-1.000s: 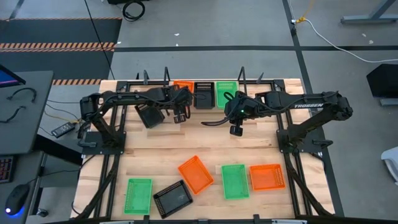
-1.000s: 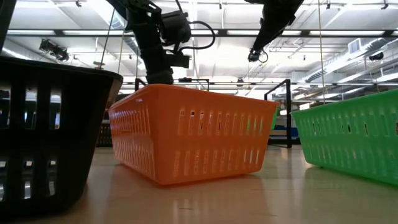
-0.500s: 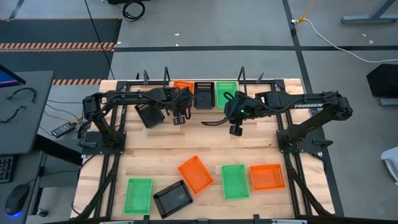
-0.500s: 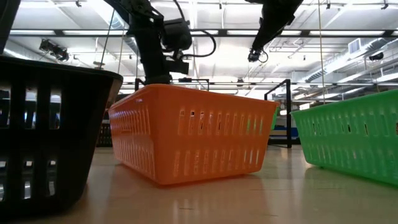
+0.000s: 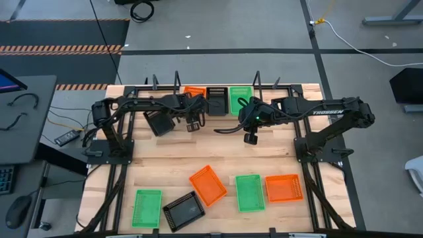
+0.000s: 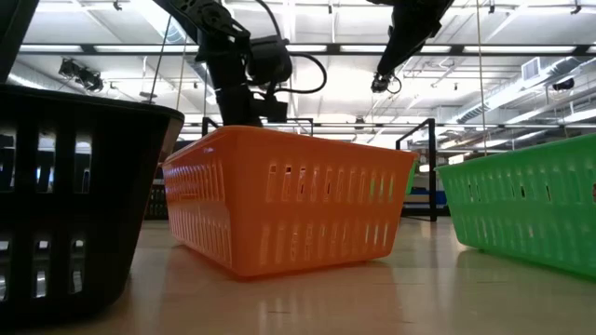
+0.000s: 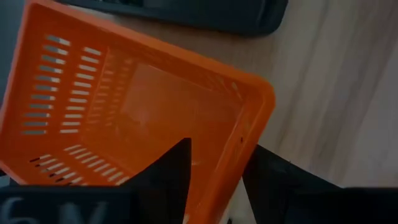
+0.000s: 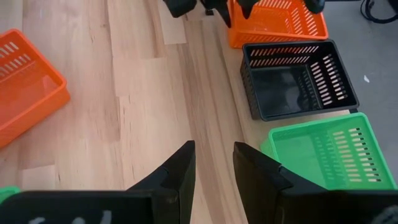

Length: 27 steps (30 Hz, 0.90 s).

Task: Stack baskets on shelf by color
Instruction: Put the left orange bin on the shelf

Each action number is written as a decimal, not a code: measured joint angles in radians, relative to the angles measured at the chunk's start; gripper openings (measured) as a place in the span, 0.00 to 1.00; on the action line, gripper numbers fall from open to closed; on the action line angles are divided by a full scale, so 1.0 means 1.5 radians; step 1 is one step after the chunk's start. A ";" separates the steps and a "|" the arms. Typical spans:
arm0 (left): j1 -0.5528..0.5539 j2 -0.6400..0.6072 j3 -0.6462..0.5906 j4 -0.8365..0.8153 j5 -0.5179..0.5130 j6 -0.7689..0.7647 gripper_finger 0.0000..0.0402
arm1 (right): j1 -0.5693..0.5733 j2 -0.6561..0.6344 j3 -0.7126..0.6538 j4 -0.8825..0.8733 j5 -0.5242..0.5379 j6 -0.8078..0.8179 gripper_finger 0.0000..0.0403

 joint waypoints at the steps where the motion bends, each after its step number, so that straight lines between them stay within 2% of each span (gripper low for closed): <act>1: 0.000 0.000 0.000 0.003 0.000 -0.010 0.35 | 0.000 0.000 0.000 0.000 0.000 0.000 0.28; 17: 0.000 0.000 0.000 0.015 -0.002 -0.099 0.35 | 0.000 0.000 0.000 0.001 0.000 0.001 0.28; 27: -0.001 0.000 0.000 0.015 -0.002 -0.149 0.31 | 0.001 0.000 0.000 0.001 0.000 0.001 0.28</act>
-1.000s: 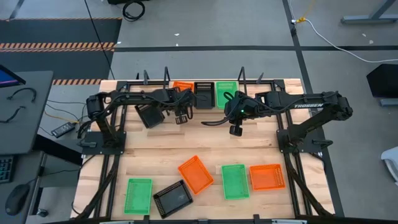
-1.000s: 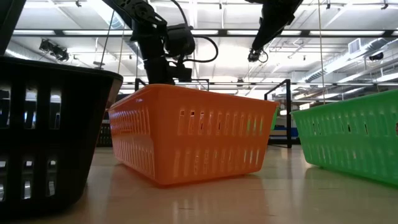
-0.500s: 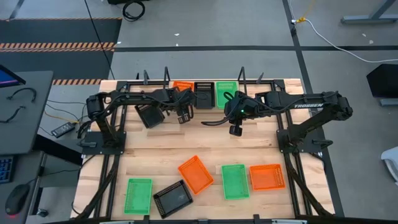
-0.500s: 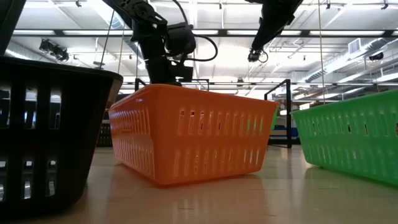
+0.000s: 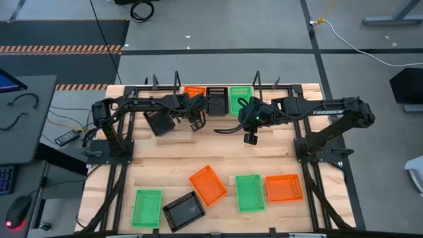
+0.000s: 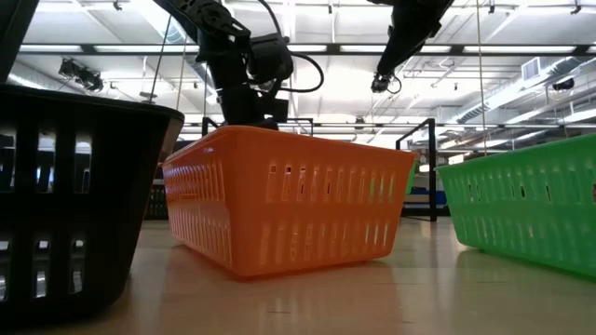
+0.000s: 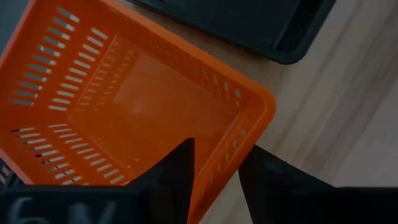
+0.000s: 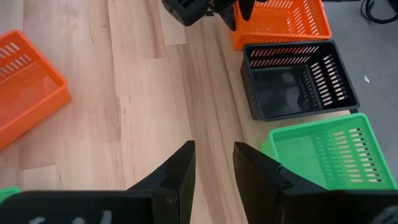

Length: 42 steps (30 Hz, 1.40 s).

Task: Stack baskets on shelf by color
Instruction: Put the left orange bin on the shelf, then stack the top black bin on top of the other black bin on the shelf

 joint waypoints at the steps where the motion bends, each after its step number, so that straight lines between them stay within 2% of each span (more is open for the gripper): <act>1: 0.000 0.000 0.000 0.000 0.000 -0.001 0.31 | 0.000 0.000 0.000 0.000 0.000 0.000 0.28; 11: -0.005 -0.007 0.006 -0.022 0.000 0.040 0.30 | 0.000 0.000 0.000 0.000 0.000 0.000 0.28; 20: -0.044 -0.012 0.107 -0.099 -0.004 0.082 0.30 | 0.000 0.000 0.000 0.000 0.000 -0.002 0.28; 25: -0.079 -0.012 0.211 -0.231 -0.034 0.074 0.30 | 0.001 0.000 0.000 -0.001 0.000 -0.002 0.28; 31: -0.134 -0.014 0.325 -0.486 -0.040 -0.019 0.30 | 0.001 0.000 0.000 -0.009 0.000 -0.002 0.28; 37: -0.217 -0.049 0.289 -0.602 -0.002 -0.153 0.30 | 0.009 0.000 0.000 -0.008 0.000 -0.002 0.28; 42: -0.283 -0.103 0.199 -0.578 -0.003 -0.242 0.30 | 0.025 0.000 0.000 -0.002 0.001 -0.002 0.28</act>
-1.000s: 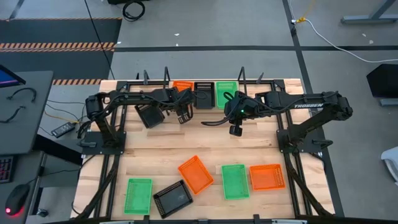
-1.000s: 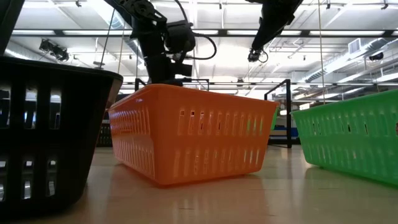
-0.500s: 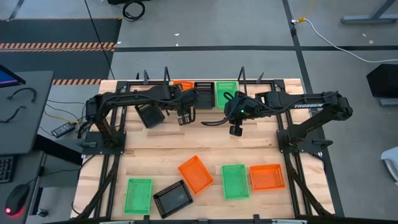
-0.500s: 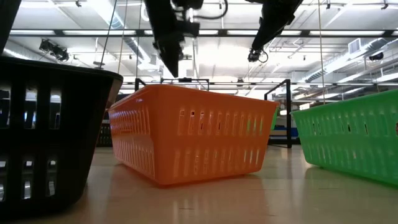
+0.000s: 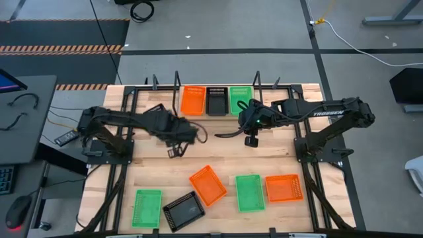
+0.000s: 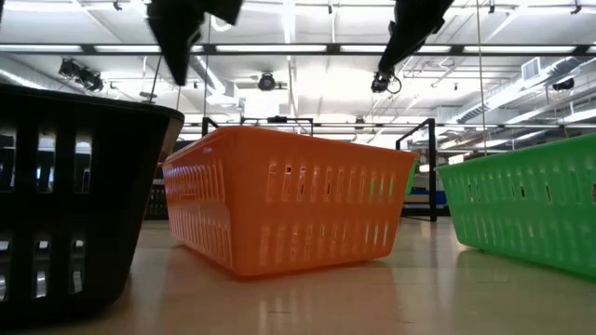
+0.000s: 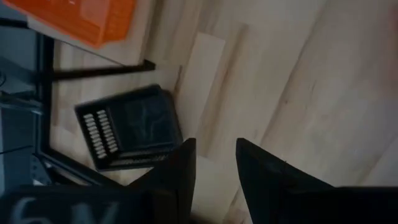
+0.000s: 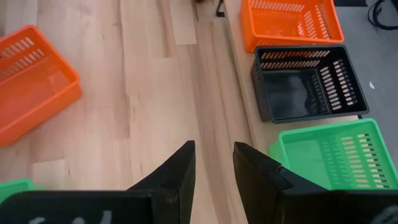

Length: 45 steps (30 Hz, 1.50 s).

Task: Stack baskets on shelf by color
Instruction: Stack the top black bin on top of the other black bin on the shelf

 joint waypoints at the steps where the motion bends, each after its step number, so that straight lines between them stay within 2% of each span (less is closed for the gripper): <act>1: -0.008 -0.012 -0.022 0.013 -0.001 -0.014 0.30 | 0.003 0.000 0.000 0.001 0.000 0.000 0.28; 6: -0.009 -0.072 -0.139 0.078 -0.008 -0.051 0.30 | 0.019 0.000 0.000 0.007 0.000 0.004 0.28; 13: 0.091 -0.148 -0.303 0.158 -0.018 -0.026 0.30 | 0.040 0.000 0.000 0.017 0.000 0.019 0.28; 20: 0.199 -0.218 -0.439 0.291 0.065 0.021 0.30 | 0.062 0.000 0.000 0.017 0.001 0.019 0.28; 29: 0.225 -0.224 -0.466 0.342 0.130 0.041 0.30 | 0.061 0.000 0.000 0.017 0.006 0.015 0.28; 40: 0.223 -0.198 -0.468 0.350 0.103 0.063 0.30 | 0.063 0.000 0.000 0.017 0.018 0.017 0.28; 45: 0.231 -0.199 -0.500 0.368 0.095 0.064 0.30 | 0.063 0.000 0.000 0.017 0.018 0.017 0.28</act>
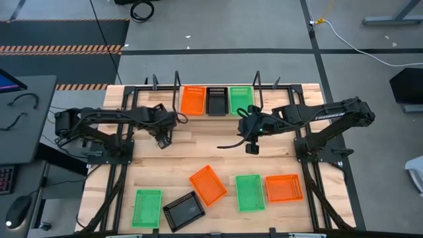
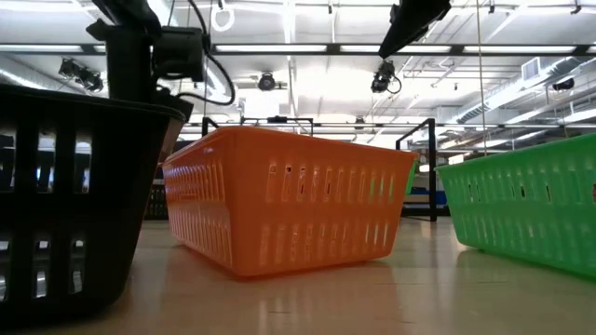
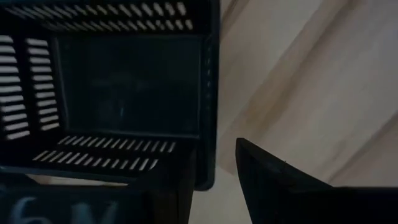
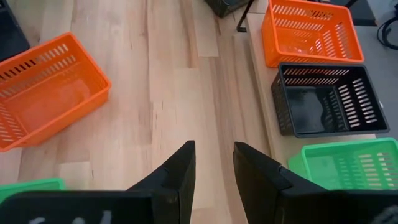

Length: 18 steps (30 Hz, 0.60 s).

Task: Stack baskets on shelf by color
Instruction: Stack the top black bin on top of the other black bin on the shelf

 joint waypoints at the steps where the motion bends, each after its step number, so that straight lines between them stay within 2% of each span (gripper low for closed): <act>1: 0.003 0.000 -0.010 0.008 0.000 0.000 0.30 | 0.000 0.000 0.000 0.000 0.000 0.000 0.28; 10: 0.007 0.000 -0.075 0.106 0.004 0.009 0.28 | 0.000 0.000 0.000 0.000 0.000 0.000 0.28; 13: 0.007 0.000 -0.075 0.103 0.005 0.020 0.20 | 0.000 0.000 0.000 0.000 0.000 0.000 0.28; 16: 0.007 0.000 -0.075 0.093 0.010 0.022 0.05 | 0.000 0.000 0.000 0.001 0.001 0.000 0.28; 18: 0.004 -0.001 -0.075 0.088 0.009 0.022 0.04 | 0.000 0.000 0.000 0.007 0.011 0.000 0.28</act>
